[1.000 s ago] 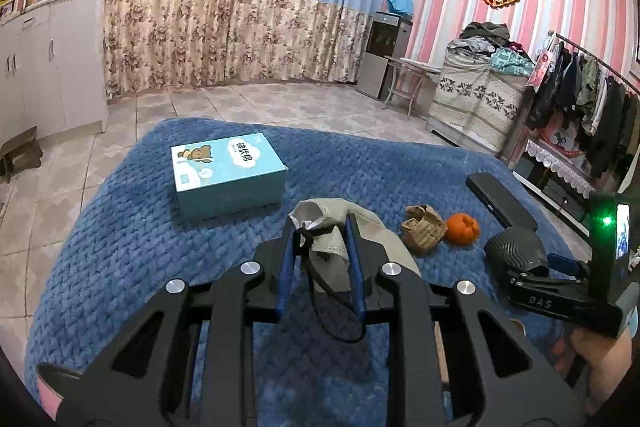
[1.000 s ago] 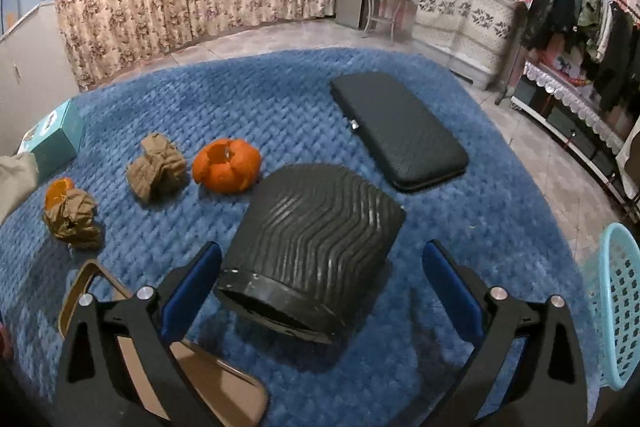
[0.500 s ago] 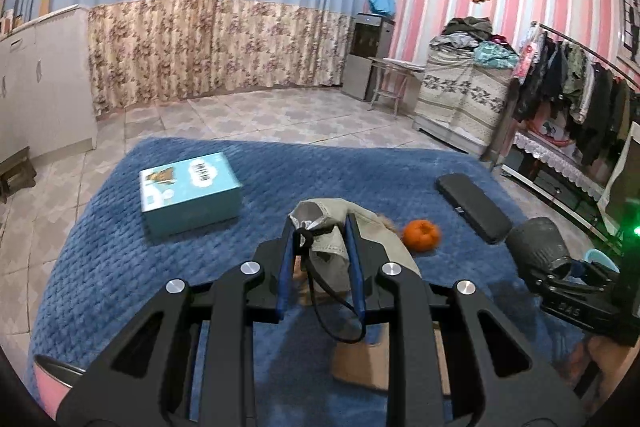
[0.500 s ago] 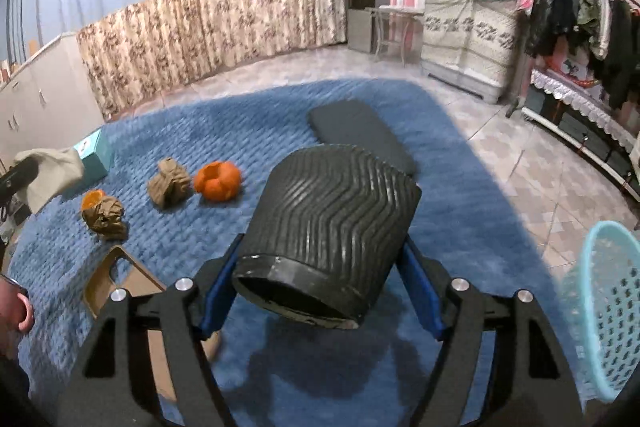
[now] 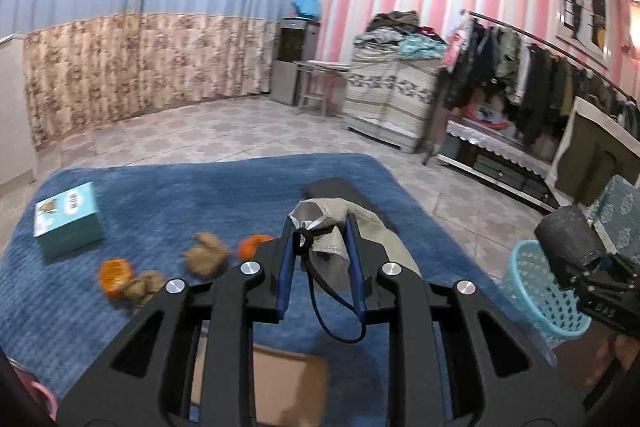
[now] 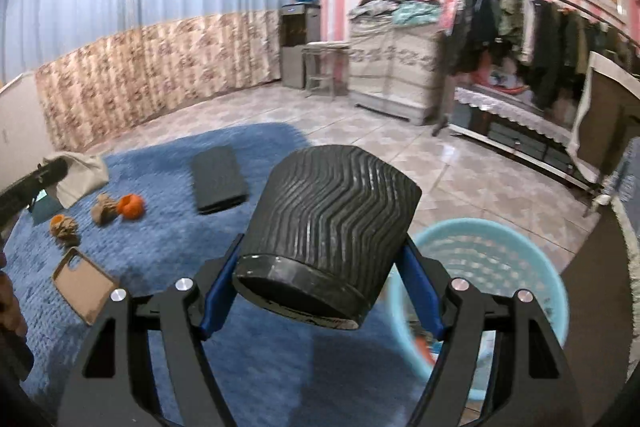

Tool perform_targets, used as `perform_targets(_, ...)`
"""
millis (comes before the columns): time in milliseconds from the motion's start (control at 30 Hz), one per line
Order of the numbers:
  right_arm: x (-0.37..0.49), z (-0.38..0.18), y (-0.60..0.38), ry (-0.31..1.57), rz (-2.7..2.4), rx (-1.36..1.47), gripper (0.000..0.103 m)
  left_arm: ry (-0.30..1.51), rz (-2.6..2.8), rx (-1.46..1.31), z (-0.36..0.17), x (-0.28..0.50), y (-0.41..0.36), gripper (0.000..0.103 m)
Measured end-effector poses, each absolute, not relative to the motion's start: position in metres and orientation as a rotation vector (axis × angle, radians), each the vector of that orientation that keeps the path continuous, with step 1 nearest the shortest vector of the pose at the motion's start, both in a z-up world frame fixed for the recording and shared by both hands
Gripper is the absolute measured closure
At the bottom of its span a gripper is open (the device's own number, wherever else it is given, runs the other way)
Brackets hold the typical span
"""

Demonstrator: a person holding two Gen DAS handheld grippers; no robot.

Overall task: Collect trash
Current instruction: 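Carry the beige cloth and black cylinder with both tools over the blue basket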

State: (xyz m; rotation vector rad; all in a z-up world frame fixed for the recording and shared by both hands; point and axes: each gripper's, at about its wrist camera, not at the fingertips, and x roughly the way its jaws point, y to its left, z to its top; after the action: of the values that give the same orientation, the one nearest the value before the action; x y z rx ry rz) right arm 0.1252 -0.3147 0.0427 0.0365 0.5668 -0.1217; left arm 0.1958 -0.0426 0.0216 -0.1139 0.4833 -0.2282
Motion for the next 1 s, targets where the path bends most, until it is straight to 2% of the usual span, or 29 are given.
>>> perform_targets(567,0.066,0.043,-0.442,0.530,-0.343,0.125,0.030,0.500,-0.506,-0.041,0.016,0.180,-0.201,0.081)
perform_targets(1000,0.053,0.021,-0.487,0.547,-0.436,0.158,0.030,0.514,-0.632,0.054,-0.002,0.178,-0.294,0.080)
